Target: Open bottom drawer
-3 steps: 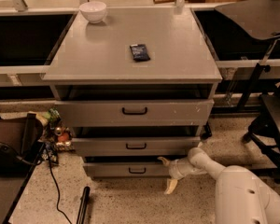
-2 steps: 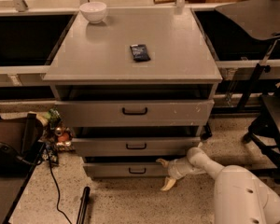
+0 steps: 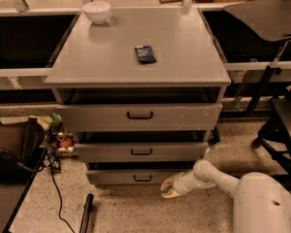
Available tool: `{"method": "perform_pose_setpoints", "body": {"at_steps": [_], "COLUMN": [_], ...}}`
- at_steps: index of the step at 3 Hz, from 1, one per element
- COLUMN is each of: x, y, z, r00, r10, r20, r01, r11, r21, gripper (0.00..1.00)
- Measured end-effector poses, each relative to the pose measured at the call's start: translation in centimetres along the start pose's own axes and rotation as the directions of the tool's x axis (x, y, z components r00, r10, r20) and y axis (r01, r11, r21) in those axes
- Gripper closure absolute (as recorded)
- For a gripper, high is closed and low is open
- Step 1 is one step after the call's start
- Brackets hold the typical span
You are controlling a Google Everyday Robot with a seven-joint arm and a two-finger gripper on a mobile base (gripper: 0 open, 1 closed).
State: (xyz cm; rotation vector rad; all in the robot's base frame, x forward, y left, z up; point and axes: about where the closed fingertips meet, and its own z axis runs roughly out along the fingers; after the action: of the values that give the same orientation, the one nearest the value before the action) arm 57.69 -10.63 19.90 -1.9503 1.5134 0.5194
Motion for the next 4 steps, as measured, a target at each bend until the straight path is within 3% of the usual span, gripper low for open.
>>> {"method": "perform_pose_setpoints", "body": {"at_steps": [1, 2, 4], "x": [-0.8, -0.6, 1.2], "y": [1.1, 0.6, -2.7], "z": [0.0, -0.7, -2.3], "r00": [1.000, 0.999, 0.998], "r10": [-0.009, -0.005, 0.033], "r20": [0.022, 0.035, 0.044], "r01": [0.009, 0.005, -0.037], "r11": [0.9999, 0.9998, 0.9954], "r21": [-0.013, 0.020, 0.088], "gripper": [0.89, 0.85, 0.38]}}
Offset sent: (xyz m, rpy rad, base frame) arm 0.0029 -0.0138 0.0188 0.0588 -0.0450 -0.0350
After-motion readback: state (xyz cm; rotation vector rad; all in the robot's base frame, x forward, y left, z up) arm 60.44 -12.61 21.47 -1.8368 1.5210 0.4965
